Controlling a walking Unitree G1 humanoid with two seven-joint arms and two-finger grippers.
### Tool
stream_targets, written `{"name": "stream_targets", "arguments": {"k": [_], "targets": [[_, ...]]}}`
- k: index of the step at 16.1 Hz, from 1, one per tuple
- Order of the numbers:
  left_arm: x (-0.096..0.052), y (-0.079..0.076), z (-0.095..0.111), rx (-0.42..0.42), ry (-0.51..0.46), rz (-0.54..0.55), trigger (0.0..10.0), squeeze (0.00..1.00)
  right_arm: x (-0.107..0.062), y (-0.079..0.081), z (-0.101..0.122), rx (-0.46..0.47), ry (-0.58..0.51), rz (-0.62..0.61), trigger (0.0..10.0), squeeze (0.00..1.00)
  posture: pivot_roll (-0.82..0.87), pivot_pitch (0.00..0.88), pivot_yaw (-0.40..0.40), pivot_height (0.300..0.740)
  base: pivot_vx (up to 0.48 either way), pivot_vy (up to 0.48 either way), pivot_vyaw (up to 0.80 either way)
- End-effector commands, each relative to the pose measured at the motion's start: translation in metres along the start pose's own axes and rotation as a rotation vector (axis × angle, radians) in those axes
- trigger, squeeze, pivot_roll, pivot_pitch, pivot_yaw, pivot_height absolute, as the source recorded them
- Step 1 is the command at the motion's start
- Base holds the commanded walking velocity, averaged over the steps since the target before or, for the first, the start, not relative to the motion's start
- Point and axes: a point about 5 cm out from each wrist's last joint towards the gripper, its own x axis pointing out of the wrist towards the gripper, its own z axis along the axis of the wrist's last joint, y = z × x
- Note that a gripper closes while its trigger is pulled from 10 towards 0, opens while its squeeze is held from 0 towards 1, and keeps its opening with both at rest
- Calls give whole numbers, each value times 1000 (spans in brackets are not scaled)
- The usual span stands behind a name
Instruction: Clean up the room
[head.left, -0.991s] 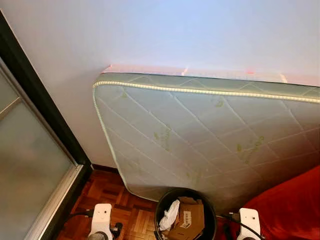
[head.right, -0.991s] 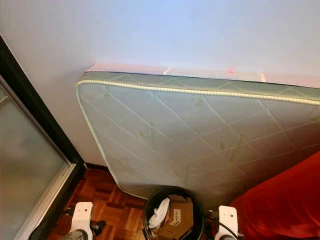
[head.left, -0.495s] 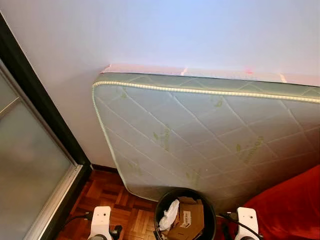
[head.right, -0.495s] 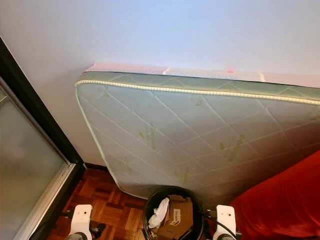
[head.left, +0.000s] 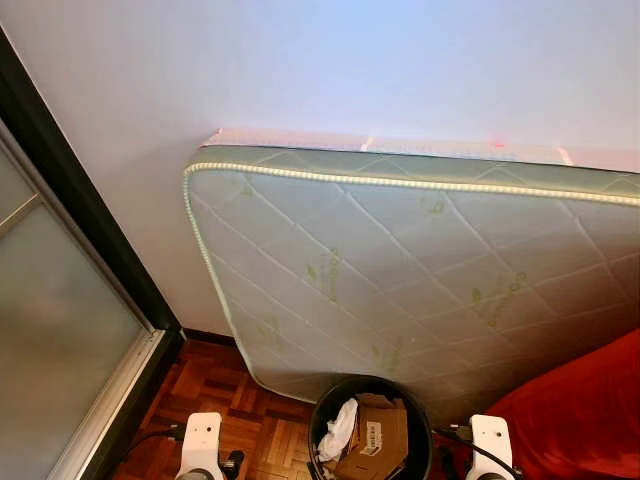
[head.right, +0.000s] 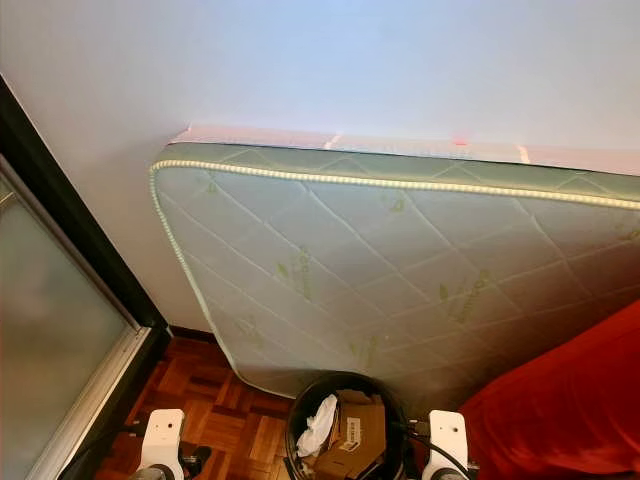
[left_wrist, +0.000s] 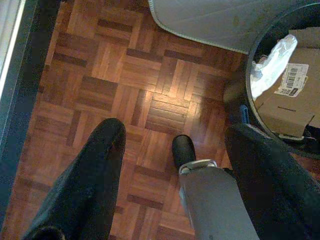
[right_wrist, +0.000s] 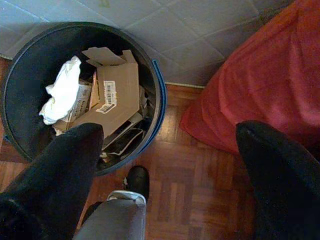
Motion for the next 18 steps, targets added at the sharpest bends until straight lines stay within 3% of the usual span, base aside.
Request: {"name": "stream_targets", "arguments": {"k": [1,18], "targets": [[-1,4,-4,-13,24,9,10000,0,0,3,-1,2,4,8,10000,0,-11,0,20,740,0,0,0],[-1,5,-4,-13,20,9,10000,0,-1,1,-6,-1,27,15,10000,0,-8,0,21,740,-255,0,0]]}}
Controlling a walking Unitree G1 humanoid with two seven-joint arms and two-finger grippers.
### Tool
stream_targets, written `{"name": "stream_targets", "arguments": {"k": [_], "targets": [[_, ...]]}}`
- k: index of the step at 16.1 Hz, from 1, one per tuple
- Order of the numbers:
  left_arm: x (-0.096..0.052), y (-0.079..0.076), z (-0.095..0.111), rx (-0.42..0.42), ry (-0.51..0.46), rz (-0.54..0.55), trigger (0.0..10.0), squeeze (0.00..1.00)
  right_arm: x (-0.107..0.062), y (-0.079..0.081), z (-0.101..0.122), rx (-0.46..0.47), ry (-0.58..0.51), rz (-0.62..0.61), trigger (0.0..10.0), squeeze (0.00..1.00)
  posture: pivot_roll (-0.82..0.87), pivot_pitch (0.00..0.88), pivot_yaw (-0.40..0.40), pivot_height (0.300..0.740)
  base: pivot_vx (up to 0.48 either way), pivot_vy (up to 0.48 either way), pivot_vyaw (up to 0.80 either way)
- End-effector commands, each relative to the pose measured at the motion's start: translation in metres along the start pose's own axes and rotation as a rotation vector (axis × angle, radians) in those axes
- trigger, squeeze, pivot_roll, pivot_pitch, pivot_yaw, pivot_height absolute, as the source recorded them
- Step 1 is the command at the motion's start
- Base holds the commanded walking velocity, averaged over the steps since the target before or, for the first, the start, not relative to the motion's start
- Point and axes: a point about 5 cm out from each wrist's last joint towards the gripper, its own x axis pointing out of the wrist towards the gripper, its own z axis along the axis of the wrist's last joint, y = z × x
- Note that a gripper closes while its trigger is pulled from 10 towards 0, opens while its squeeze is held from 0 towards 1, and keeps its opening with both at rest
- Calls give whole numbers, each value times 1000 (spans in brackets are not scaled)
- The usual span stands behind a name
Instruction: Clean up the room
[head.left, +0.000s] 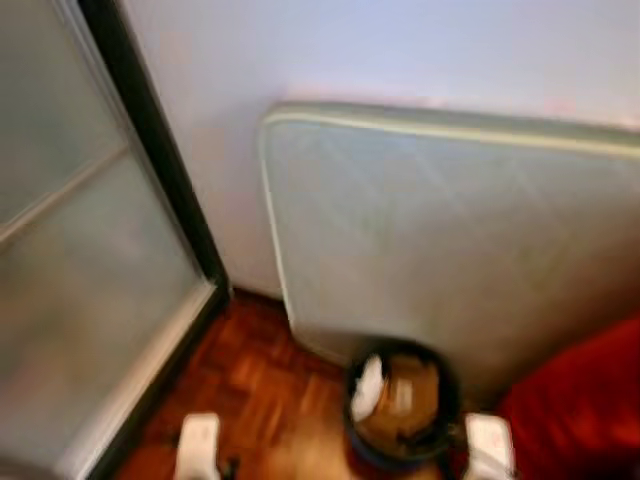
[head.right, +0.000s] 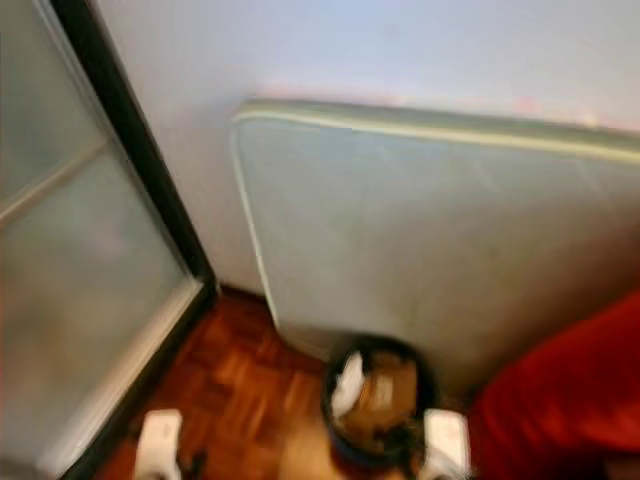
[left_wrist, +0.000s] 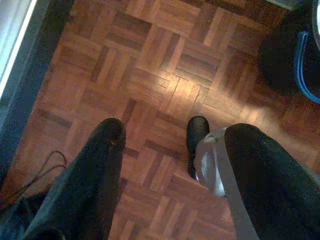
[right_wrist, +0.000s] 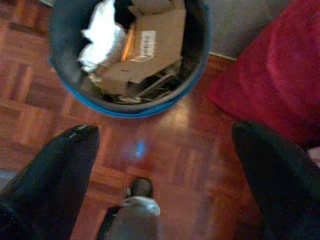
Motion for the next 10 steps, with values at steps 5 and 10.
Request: {"name": "stream_targets", "arguments": {"k": [5,10], "targets": [[0,-2,0,-10,3,-4,10000,0,-1,-9,-3,-2,15,-18,10000,0,-6,0,18,740,-257,0,0],[0,-2,-1,-10,6,-3,10000,0,-3,-17,-6,-1,28,-27,10000,0,-5,0,18,740,-257,0,0]]}}
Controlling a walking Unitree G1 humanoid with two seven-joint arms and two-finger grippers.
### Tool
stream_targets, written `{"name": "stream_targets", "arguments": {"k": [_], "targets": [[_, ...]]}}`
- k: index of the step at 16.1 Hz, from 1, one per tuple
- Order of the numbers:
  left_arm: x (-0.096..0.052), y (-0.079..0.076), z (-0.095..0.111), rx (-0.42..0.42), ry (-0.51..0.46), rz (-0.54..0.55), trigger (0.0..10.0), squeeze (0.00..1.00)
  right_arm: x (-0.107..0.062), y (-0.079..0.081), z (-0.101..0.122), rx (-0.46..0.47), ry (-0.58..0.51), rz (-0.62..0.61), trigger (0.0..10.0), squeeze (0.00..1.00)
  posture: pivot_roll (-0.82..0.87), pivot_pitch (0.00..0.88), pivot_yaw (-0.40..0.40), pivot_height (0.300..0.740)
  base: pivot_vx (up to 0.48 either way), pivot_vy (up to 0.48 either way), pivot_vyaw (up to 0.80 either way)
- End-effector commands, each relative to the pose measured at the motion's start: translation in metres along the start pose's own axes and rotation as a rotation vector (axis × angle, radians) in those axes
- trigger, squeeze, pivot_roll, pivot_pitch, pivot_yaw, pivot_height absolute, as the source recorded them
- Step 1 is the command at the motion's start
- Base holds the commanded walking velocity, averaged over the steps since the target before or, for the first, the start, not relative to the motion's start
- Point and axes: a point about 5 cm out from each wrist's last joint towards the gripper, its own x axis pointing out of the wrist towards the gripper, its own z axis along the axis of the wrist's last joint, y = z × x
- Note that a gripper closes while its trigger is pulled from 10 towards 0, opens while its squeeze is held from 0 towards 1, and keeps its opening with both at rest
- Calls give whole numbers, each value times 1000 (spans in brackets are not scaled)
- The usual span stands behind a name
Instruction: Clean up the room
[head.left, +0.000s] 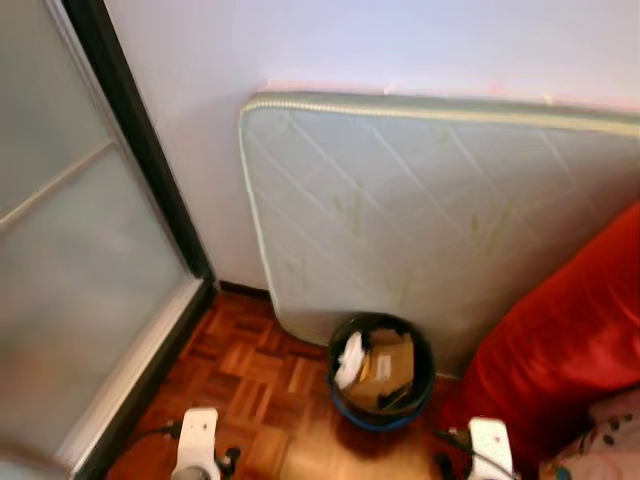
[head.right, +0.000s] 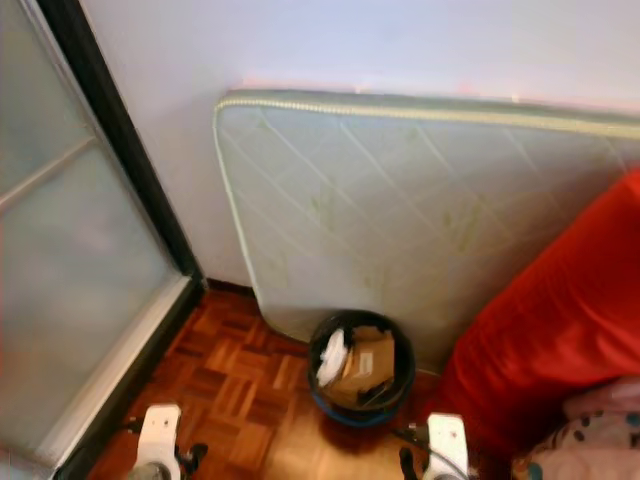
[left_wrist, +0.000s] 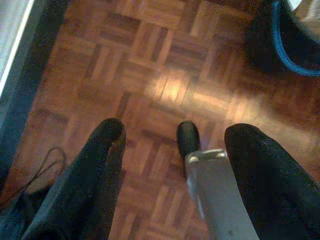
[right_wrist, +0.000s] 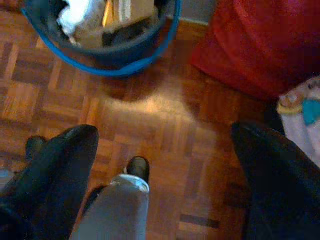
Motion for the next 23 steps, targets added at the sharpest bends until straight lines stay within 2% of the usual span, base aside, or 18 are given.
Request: {"name": "stream_targets", "arguments": {"k": [1,7,20,23], "targets": [[-1,3,-4,-7,21,9,10000,0,0,-3,-1,7,7,-4,10000,0,-5,0,18,740,-255,0,0],[-1,3,-4,1,25,11,10000,0,-1,-8,-3,16,13,-6,10000,0,-4,0,18,740,-86,0,-94],[-1,2,-4,13,29,5,10000,0,-1,-7,-2,7,20,3,10000,0,-7,0,19,740,0,0,-800],[0,0,-1,24,16,-3,10000,0,-1,-8,-3,7,22,3,10000,0,-11,0,22,740,0,-405,-800]]}}
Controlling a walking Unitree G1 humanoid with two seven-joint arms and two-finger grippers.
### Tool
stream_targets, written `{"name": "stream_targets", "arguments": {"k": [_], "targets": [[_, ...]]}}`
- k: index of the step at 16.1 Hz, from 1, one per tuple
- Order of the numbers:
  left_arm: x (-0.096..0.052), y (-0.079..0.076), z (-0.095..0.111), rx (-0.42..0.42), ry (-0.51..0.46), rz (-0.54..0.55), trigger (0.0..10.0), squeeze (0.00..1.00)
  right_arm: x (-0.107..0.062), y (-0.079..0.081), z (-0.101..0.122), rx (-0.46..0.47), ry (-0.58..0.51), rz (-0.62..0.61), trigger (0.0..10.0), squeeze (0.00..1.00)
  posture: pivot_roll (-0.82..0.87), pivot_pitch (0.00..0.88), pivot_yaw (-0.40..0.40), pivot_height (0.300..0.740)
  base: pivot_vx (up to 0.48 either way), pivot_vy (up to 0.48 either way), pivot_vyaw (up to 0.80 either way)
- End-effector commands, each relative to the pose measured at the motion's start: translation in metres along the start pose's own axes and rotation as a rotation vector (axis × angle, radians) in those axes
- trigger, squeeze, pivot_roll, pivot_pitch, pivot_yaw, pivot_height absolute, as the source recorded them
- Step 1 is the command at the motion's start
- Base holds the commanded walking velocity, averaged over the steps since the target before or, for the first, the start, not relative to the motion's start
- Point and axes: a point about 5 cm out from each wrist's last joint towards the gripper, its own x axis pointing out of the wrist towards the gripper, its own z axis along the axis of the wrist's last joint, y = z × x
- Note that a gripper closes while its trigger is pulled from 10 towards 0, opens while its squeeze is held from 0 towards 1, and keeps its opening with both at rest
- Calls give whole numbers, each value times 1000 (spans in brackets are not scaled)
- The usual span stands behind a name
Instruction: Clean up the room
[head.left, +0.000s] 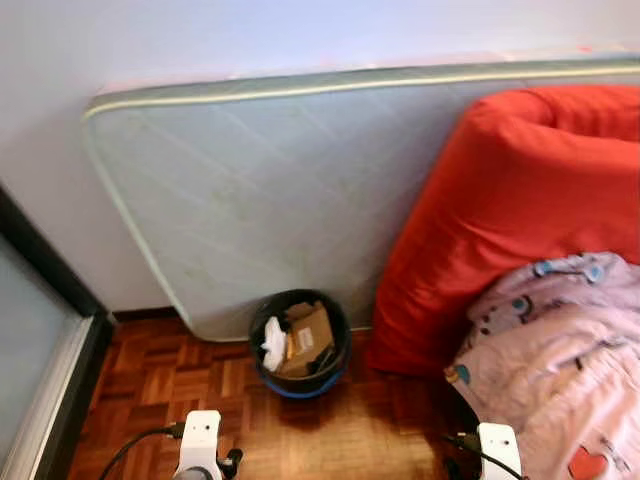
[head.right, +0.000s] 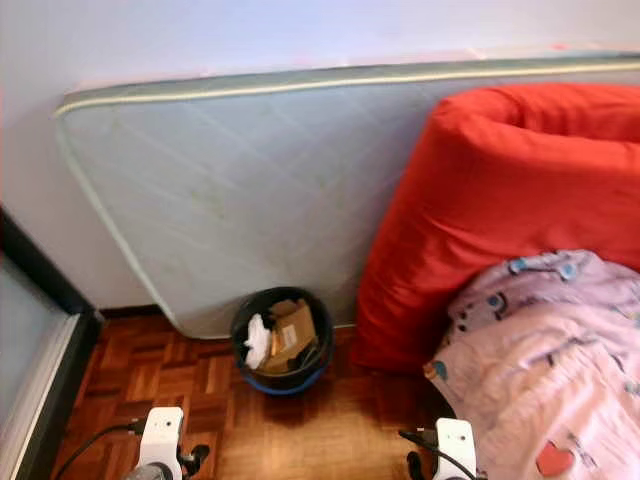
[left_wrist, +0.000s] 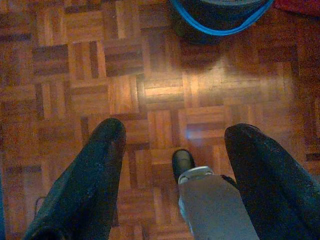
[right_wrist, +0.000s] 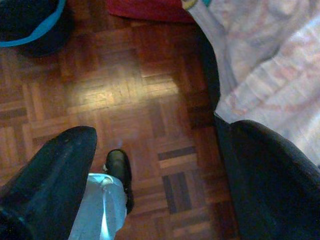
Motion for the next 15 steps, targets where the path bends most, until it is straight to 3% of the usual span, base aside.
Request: {"name": "stream_targets", "arguments": {"k": [1,15], "targets": [[-1,1,-4,-7,19,5,10000,0,-1,-3,-3,4,12,-5,10000,0,-15,0,24,740,0,0,-800],[0,-1,-3,2,12,2,10000,0,0,4,-5,-8,25,7,10000,0,-15,0,20,740,0,-69,-793]]}}
